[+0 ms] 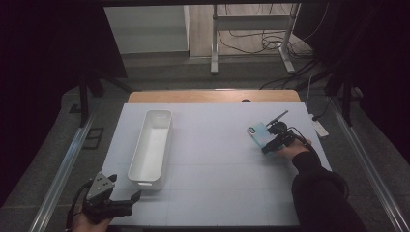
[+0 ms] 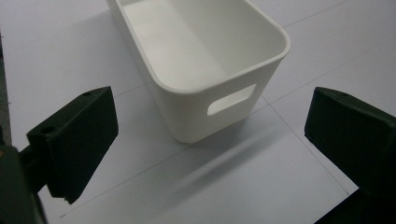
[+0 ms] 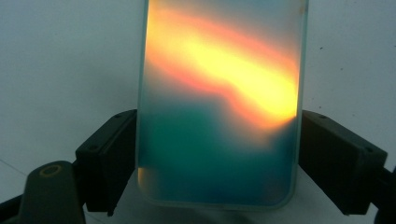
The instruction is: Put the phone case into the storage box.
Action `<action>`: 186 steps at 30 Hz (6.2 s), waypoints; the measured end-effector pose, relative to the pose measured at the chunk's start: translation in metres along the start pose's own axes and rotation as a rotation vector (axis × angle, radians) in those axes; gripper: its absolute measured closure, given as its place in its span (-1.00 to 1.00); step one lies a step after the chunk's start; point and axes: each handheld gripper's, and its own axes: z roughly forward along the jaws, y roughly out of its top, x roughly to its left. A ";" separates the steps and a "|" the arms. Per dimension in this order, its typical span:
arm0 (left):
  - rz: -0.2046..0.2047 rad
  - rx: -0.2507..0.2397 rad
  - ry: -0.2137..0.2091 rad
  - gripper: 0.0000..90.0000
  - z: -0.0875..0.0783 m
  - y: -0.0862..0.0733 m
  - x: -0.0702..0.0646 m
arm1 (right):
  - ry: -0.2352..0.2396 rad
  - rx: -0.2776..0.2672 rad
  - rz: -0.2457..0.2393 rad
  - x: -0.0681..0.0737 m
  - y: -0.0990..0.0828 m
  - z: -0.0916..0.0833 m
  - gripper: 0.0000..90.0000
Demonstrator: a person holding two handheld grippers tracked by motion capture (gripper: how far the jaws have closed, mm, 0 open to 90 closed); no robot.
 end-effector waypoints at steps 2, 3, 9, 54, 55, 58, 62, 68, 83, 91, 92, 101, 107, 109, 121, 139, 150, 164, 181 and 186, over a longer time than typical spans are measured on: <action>0.000 0.000 0.000 -0.93 0.000 0.000 0.000 | -0.004 0.004 0.004 0.000 0.000 0.000 -0.62; 0.001 0.000 0.002 -0.93 0.000 0.000 0.000 | -0.004 0.006 0.002 0.000 0.000 -0.001 -0.62; 0.000 0.000 0.001 -0.93 0.000 0.000 0.000 | 0.001 -0.004 0.003 0.000 -0.002 -0.001 -0.61; 0.003 -0.003 -0.055 -1.00 0.000 0.001 0.003 | 0.112 -0.226 -0.042 0.013 -0.043 -0.051 -0.62; 0.001 -0.006 -0.058 -1.00 0.000 0.001 0.003 | 0.117 -0.229 -0.046 0.013 -0.044 -0.052 -0.62; 0.001 -0.013 -0.063 -1.00 -0.001 0.000 0.003 | 0.125 -0.242 -0.054 0.016 -0.046 -0.055 -0.62; 0.008 -0.018 -0.062 -1.00 -0.002 0.000 0.002 | 0.140 -0.252 -0.063 0.020 -0.049 -0.058 -0.62; 0.015 -0.018 -0.052 -1.00 -0.003 0.002 0.001 | 0.151 -0.267 -0.083 0.026 -0.053 -0.063 -0.62; 0.001 -0.086 -0.092 -1.00 -0.005 0.020 -0.007 | 0.186 -0.308 -0.122 0.038 -0.060 -0.075 -0.62; 0.056 -0.106 -0.144 -1.00 0.003 0.033 -0.017 | 0.201 -0.333 -0.141 0.042 -0.064 -0.082 -0.62; 0.064 -0.108 -0.149 -1.00 0.005 0.036 -0.019 | 0.203 -0.336 -0.144 0.042 -0.065 -0.083 -0.62; 0.075 -0.133 -0.195 -0.99 0.016 0.051 -0.024 | 0.232 -0.356 -0.164 0.049 -0.069 -0.089 -0.62; 0.091 -0.148 -0.226 -1.00 0.023 0.060 -0.030 | 0.253 -0.378 -0.181 0.055 -0.072 -0.094 -0.62; 0.098 -0.149 -0.233 -1.00 0.025 0.062 -0.032 | 0.259 -0.385 -0.187 0.056 -0.073 -0.096 -0.62; 0.131 -0.172 -0.314 -1.00 0.045 0.081 -0.046 | 0.288 -0.421 -0.210 0.063 -0.078 -0.104 -0.62; 0.200 -0.170 -0.388 -1.00 0.074 0.107 -0.063 | 0.332 -0.456 -0.266 0.078 -0.081 -0.112 -0.62; 0.243 -0.174 -0.421 -1.00 0.088 0.126 -0.071 | 0.373 -0.479 -0.287 0.084 -0.083 -0.116 -0.62; 0.267 -0.182 -0.461 -1.00 0.101 0.140 -0.075 | 0.454 -0.533 -0.335 0.098 -0.083 -0.124 -0.62; 0.258 -0.183 -0.537 -1.00 0.100 0.126 -0.082 | 0.563 -0.548 -0.434 0.122 -0.084 -0.125 -0.62; 0.274 -0.173 -0.574 -1.00 0.103 0.124 -0.084 | 0.607 -0.551 -0.463 0.129 -0.084 -0.124 -0.62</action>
